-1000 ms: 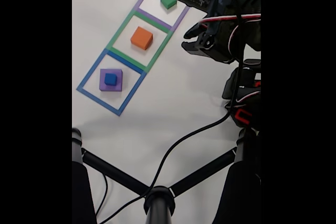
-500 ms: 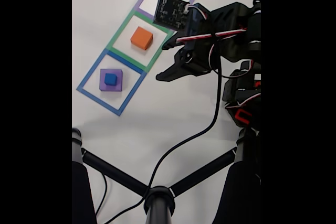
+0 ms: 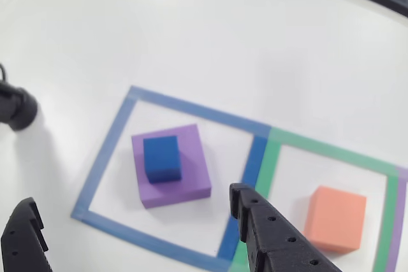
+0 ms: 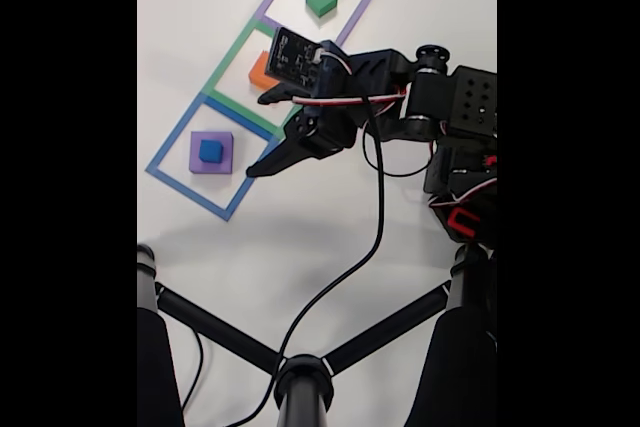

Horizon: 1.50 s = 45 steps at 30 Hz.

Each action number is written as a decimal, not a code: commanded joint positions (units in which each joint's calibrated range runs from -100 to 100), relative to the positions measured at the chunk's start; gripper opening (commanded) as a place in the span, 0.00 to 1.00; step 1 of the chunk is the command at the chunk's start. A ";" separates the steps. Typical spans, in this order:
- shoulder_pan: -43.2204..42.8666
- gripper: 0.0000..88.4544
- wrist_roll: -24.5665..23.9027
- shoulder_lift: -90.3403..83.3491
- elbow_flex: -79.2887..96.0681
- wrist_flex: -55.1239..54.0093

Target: Tower of hanoi

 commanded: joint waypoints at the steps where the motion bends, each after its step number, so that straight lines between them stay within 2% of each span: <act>1: -0.72 0.42 0.00 0.09 7.71 -16.10; 10: -0.87 0.43 0.00 11.07 18.88 -41.68; 25: -0.80 0.43 0.00 39.36 19.06 -72.84; 37: -1.18 0.43 0.00 55.46 13.97 -84.66; 45: -1.79 0.43 0.00 63.15 8.16 -87.41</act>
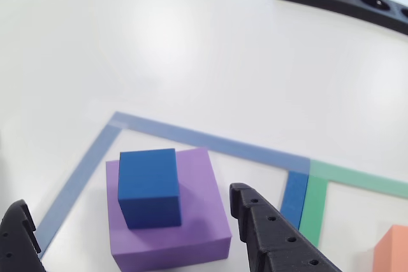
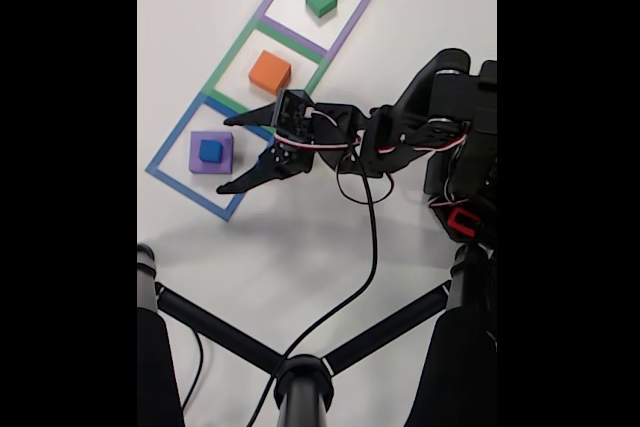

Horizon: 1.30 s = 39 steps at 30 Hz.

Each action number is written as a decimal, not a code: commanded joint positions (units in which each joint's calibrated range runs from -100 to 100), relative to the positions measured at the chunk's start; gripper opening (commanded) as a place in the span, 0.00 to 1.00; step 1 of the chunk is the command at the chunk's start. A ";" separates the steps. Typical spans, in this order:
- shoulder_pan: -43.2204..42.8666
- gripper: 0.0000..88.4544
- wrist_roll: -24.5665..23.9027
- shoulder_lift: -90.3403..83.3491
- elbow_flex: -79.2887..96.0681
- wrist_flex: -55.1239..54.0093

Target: Tower of hanoi

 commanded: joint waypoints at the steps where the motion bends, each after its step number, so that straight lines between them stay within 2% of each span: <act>1: -0.96 0.43 0.59 1.99 -4.41 -2.02; 16: -2.95 0.41 0.59 8.16 -9.04 -2.91; 39: -4.09 0.17 0.59 9.60 -11.31 -3.56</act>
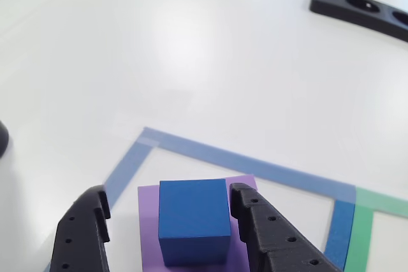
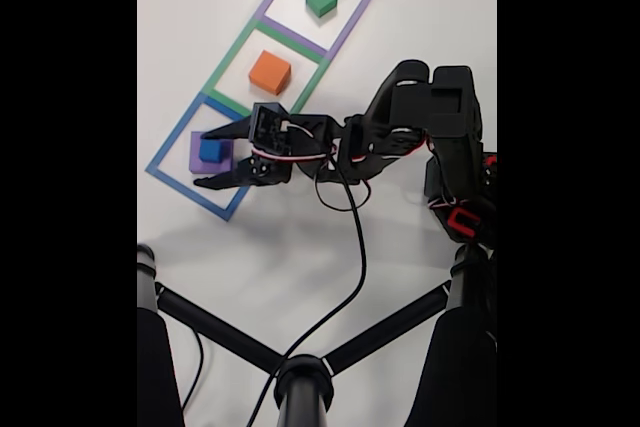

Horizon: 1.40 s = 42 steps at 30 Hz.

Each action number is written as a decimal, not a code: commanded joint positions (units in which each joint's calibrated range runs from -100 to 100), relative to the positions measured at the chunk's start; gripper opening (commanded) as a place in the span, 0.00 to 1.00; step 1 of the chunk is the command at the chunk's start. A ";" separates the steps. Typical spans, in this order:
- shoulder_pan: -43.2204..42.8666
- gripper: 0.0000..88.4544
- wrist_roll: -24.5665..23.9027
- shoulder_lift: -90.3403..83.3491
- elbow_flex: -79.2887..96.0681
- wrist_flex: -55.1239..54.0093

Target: Tower of hanoi

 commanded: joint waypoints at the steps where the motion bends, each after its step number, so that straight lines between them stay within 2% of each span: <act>1: -1.06 0.16 0.59 -0.61 -0.96 -1.63; 10: -1.06 0.10 0.59 -1.01 -0.41 -1.63; 17: -0.45 0.01 0.59 -1.17 0.22 -1.79; 23: -0.06 0.00 0.59 -2.61 0.68 -1.31; 27: 0.16 0.00 0.59 -7.82 1.59 3.07; 31: 0.47 0.00 0.59 -17.28 1.68 13.18; 35: 1.16 0.00 0.59 -29.62 -0.14 29.29; 42: 4.82 0.00 0.59 -49.09 -12.32 69.76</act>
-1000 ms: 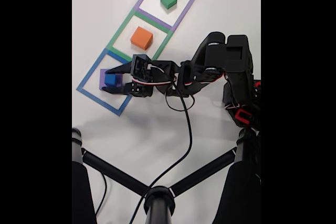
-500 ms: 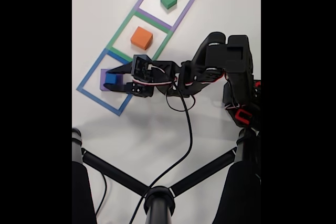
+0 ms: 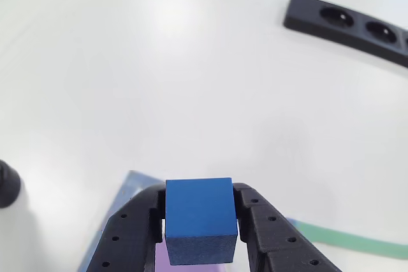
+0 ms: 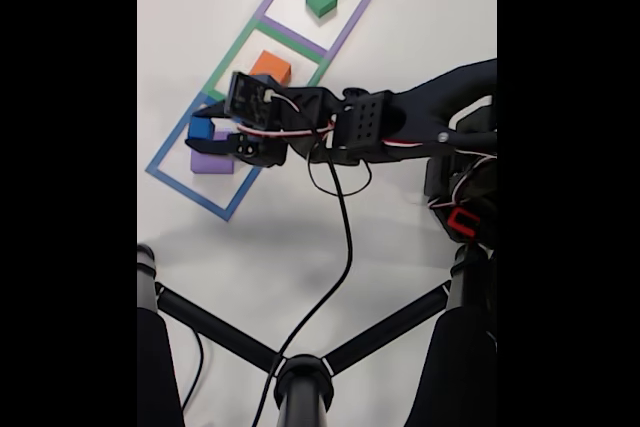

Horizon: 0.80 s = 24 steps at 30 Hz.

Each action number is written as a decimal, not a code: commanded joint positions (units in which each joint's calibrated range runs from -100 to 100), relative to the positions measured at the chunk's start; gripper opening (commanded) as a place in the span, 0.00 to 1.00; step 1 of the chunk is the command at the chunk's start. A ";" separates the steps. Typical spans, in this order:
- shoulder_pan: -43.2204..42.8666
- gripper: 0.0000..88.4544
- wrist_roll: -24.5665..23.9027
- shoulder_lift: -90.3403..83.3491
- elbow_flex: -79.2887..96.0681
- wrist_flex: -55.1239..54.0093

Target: Tower of hanoi

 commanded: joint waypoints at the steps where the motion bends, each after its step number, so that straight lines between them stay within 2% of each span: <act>1: 3.29 0.00 0.00 -12.87 -11.39 28.96; 7: 8.17 0.00 0.00 -15.35 -37.11 65.71; 11: 11.22 0.00 0.00 -15.11 -51.28 81.25; 17: 14.80 0.00 0.00 -14.63 -68.28 96.38; 24: 20.14 0.00 0.00 -15.91 -74.64 102.05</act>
